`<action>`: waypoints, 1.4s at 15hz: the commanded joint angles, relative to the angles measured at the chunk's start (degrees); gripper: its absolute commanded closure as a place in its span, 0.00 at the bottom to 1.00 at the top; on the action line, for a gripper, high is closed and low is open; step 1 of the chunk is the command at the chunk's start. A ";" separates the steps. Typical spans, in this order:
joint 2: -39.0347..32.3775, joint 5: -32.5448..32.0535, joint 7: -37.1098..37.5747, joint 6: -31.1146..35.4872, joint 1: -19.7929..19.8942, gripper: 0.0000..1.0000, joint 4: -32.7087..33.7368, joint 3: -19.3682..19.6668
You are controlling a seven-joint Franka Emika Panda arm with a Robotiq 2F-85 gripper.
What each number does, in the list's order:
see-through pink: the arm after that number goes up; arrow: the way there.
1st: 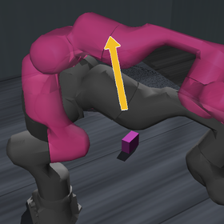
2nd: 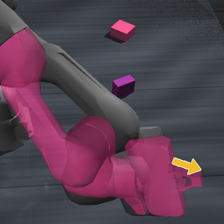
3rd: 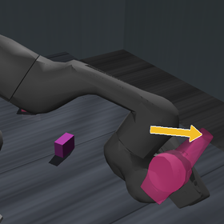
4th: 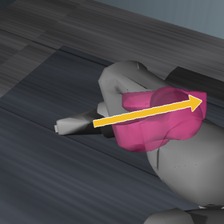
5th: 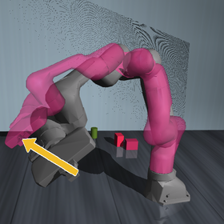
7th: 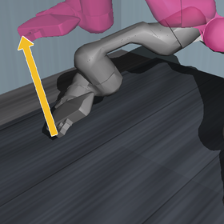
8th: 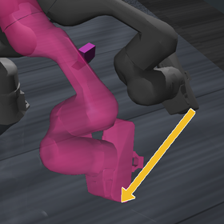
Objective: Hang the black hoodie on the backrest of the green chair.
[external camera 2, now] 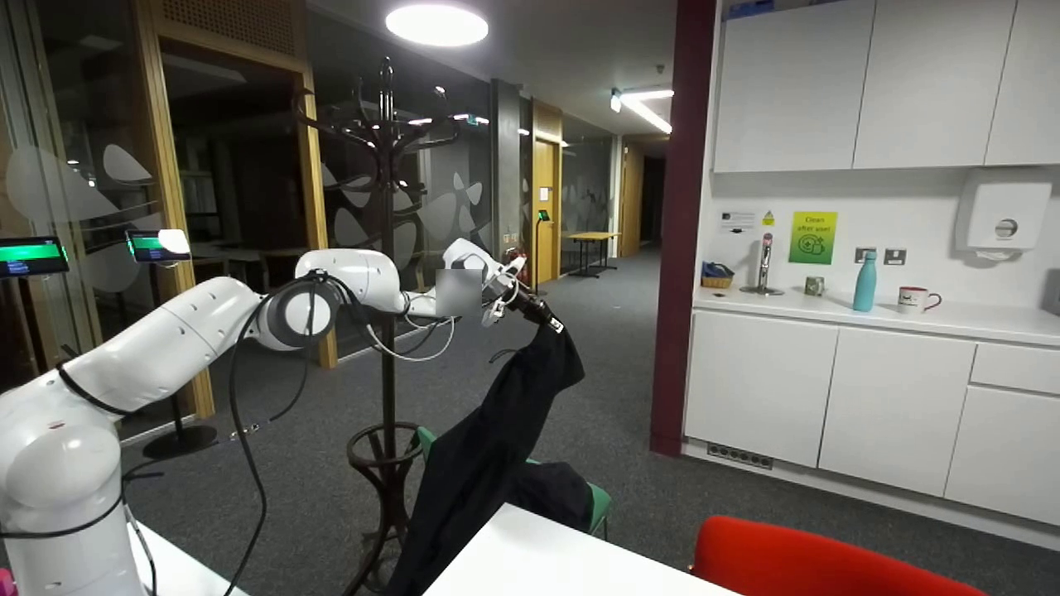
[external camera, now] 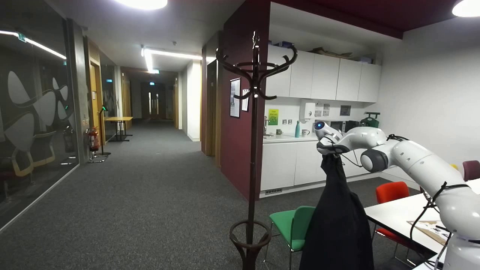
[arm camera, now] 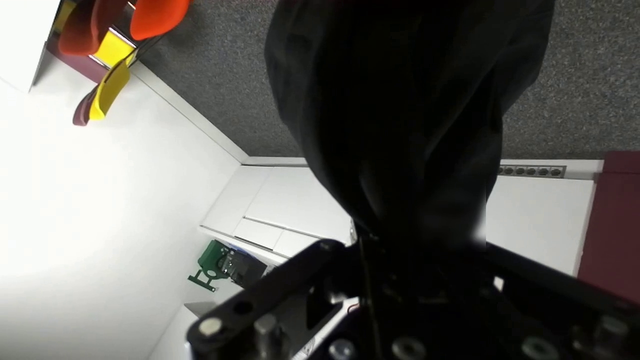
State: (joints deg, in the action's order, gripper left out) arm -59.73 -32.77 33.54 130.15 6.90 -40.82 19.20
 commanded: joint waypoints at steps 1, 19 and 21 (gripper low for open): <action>-1.80 -0.93 -0.38 -1.71 -0.06 0.99 4.65 1.41; -1.90 0.79 -0.56 -1.53 0.88 0.00 6.91 1.61; -0.95 2.62 -0.38 -1.61 1.34 0.00 7.35 0.53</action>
State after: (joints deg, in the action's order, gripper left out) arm -60.96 -32.17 33.50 129.96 7.12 -37.23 20.76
